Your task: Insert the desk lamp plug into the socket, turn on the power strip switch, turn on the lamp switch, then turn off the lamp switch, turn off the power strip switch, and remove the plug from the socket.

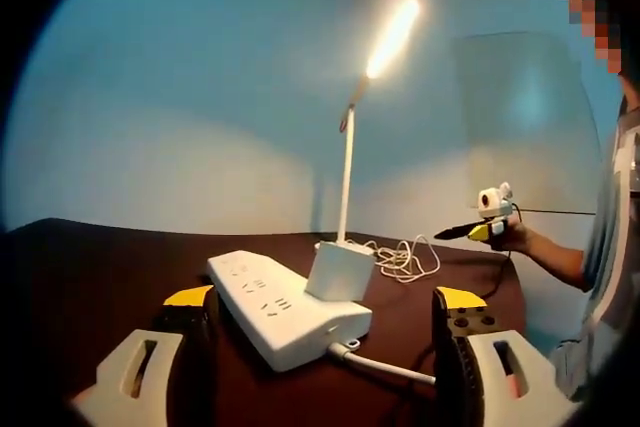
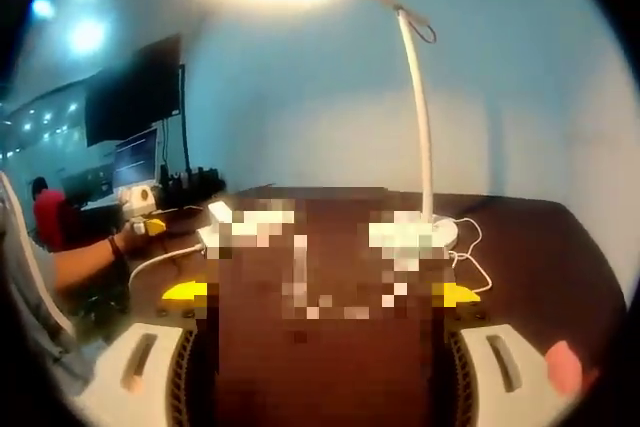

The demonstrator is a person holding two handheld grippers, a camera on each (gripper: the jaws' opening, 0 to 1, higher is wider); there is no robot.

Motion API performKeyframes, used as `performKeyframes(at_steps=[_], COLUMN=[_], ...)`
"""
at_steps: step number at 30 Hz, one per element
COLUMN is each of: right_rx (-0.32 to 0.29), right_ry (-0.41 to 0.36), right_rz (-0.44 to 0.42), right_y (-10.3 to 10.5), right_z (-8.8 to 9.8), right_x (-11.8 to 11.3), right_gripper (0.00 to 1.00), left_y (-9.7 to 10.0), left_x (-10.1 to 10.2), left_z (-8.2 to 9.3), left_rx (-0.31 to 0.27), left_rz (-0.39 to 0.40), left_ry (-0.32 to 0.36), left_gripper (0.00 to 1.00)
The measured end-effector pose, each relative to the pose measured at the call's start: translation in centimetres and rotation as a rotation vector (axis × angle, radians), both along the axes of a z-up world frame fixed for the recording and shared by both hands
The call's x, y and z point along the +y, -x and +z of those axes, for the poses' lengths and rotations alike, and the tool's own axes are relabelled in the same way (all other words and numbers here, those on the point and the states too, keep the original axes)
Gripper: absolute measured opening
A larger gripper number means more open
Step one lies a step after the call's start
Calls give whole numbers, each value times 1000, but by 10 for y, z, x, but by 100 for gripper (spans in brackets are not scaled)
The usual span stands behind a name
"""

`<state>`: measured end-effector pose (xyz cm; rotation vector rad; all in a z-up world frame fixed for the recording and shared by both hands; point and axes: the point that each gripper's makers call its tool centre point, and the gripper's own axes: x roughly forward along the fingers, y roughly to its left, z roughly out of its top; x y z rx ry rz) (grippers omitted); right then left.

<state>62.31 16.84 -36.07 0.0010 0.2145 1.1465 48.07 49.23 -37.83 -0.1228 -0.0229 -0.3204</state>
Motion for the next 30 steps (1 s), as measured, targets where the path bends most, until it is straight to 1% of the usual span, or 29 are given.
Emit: performKeyframes(at_steps=[5, 7, 8, 10, 13, 18, 26, 30], right_rx=[-11, -22, -25, -20, -21, -43, -80, -92], right_ry=[-31, -28, -27, -30, -26, -14, -17, -22], right_rz=[-3, 7, 18, 34, 42, 50, 59, 65], right_y=[-3, -2, 0, 1, 1, -1, -8, -12], right_z=[13, 17, 20, 24, 28, 38, 63, 76], right_x=[-3, -2, -1, 1, 5, 11, 20, 26], right_gripper=[86, 81, 76, 73, 73, 73, 71, 68], left_y=[-1, -1, -1, -1, 0, 1, 1, 1], left_x=[1, 1, 1, 1, 0, -1, -3, -2], left_z=[-2, -1, -1, -1, -2, -3, 0, 0], left_rx=[8, 5, 4, 6, 9, 11, -1, -5], left_rz=[-1, -2, -1, 1, -2, -5, -8, -8], left_ry=[-7, -5, -5, -10, -16, -18, -15, -15], left_gripper=[83, 83, 83, 82, 82, 81, 81, 81])
